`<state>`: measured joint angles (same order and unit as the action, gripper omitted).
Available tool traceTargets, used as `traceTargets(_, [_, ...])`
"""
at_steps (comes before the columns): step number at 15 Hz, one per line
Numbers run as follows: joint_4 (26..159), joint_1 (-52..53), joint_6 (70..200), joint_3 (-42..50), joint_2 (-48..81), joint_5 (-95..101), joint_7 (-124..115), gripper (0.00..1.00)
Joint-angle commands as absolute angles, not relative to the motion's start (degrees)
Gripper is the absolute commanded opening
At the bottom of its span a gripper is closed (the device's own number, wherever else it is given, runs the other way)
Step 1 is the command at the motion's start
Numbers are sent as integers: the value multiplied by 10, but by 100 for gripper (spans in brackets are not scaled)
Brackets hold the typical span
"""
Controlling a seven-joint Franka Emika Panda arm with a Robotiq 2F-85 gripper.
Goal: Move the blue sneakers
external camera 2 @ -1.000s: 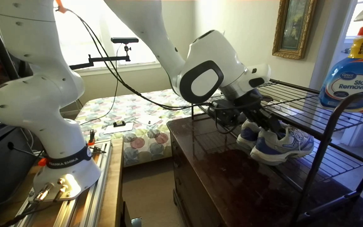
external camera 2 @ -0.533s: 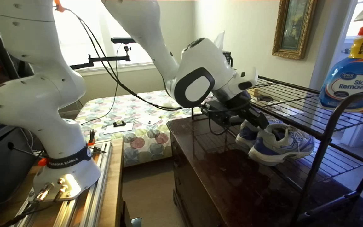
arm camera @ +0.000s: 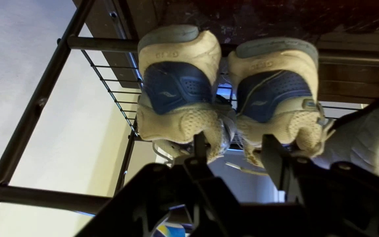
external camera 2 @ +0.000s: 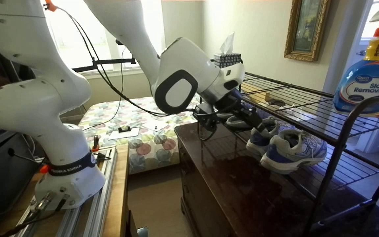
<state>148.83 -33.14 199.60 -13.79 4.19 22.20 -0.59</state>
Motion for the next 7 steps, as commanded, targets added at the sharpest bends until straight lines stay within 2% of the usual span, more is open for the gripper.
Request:
traceTargets(1, [1602, -340, 2022, -142, -71, 265, -59, 81])
traceTargets(2, [1618, -337, 2024, -136, -82, 278, -72, 87])
traceTargets(3, [1566, -333, 2019, -142, -28, 248, -37, 68])
traceTargets(5, [1597, -333, 2020, -140, -56, 258, -51, 83])
traceTargets(7, [1602, -333, 2020, -140, -64, 259, -52, 87])
